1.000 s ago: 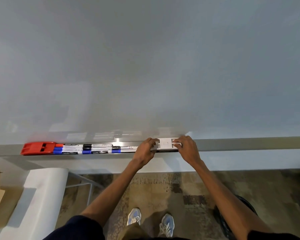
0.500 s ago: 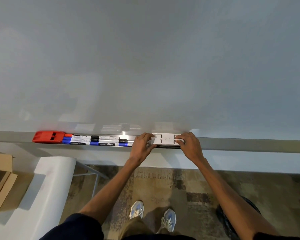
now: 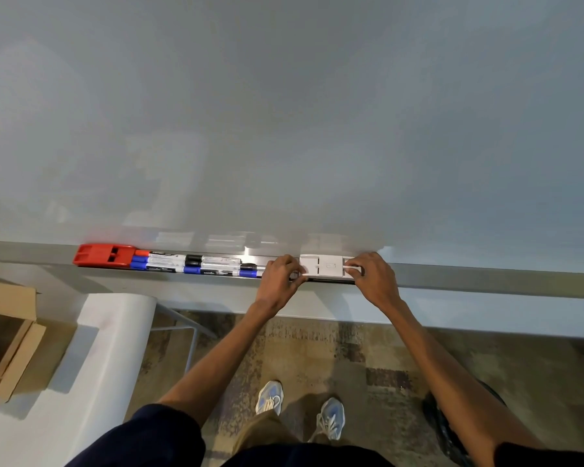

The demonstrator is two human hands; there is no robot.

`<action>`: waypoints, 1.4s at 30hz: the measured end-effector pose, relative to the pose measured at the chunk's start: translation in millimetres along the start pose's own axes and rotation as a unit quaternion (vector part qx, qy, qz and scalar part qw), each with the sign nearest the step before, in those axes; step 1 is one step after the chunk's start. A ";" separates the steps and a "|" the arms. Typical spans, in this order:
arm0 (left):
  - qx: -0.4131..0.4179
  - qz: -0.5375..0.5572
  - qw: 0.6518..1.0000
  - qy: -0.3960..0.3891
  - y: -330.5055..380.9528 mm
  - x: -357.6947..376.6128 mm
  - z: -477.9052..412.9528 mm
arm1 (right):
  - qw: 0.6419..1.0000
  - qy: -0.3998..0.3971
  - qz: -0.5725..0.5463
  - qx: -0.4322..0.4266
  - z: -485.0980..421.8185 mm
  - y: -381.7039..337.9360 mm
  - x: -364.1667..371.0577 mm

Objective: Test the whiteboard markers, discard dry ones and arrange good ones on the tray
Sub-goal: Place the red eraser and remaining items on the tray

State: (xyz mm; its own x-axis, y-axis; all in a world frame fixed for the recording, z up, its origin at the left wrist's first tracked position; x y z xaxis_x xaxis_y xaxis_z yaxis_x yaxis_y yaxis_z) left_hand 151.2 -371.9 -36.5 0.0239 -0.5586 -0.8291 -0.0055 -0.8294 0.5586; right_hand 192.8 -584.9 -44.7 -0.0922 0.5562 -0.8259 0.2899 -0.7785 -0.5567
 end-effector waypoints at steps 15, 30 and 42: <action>-0.032 0.010 0.998 0.057 -27.8 -17.6 19.3 | 0.994 0.083 0.070 -0.011 0.3 -33.3 1.1; -0.099 -0.022 0.987 0.121 -114.6 -77.5 22.2 | 0.986 0.146 0.082 0.019 -5.9 -103.9 58.1; -0.125 -0.024 0.983 0.132 -183.4 -100.6 36.4 | 0.967 0.181 0.144 0.108 11.6 -86.1 76.3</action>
State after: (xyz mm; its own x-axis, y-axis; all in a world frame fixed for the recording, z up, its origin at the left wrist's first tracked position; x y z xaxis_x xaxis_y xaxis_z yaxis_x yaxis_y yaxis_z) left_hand 113.4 -163.9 -56.4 0.2776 -0.4704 -0.8377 0.2464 -0.8079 0.5353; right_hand 149.8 -478.8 -60.8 0.3133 0.3427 -0.8857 0.0453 -0.9370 -0.3465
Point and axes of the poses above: each hand's wrist, its own z-axis away from the middle knuckle, its own x-axis out of the palm, y = z × x, the point moved 9 cm from there along -z, towards the middle knuckle, and after that the axes turned 6 degrees about -x, right-handed, at the moved point
